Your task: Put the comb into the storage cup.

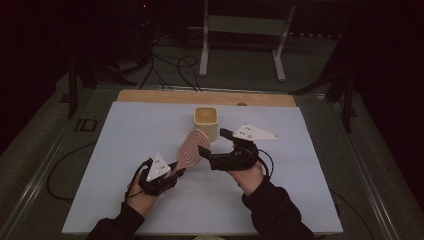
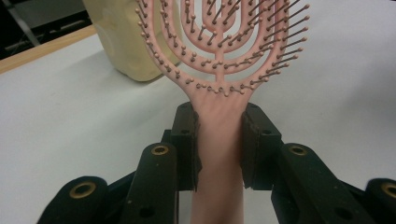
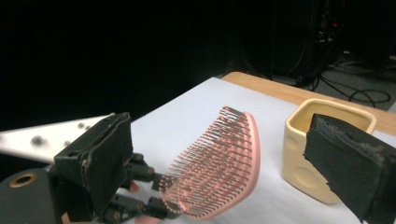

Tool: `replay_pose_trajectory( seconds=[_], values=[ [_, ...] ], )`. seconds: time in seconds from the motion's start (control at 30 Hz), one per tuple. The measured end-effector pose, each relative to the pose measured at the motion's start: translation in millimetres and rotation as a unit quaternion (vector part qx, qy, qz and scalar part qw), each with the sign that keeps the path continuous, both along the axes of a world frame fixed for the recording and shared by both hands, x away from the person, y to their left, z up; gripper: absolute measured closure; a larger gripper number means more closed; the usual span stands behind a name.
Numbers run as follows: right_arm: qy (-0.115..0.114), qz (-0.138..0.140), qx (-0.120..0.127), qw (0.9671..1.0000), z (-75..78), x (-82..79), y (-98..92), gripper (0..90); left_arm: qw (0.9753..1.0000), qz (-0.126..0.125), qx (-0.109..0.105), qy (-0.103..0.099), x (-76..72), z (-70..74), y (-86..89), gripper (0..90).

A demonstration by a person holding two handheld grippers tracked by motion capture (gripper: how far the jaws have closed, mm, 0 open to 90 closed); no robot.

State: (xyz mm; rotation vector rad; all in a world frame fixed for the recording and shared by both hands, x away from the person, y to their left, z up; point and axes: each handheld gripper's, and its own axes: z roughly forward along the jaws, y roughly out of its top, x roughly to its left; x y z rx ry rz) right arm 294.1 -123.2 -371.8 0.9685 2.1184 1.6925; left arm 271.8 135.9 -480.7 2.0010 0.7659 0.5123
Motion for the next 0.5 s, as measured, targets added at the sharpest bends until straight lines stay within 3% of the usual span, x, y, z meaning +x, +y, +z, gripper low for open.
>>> replay_pose_trajectory(
  seconds=[0.23,0.5],
  values=[
    [0.04,-0.023,0.026,0.9986,-9.4,9.3,11.6,7.8,1.0,-0.002,-0.002,0.001,0.2,-1.0,-0.1,71.1],
    [0.101,-0.046,0.056,0.9922,-26.3,23.2,14.6,13.2,1.0,-0.002,-0.004,-0.003,0.0,-1.3,-0.2,71.1]
  ],
)
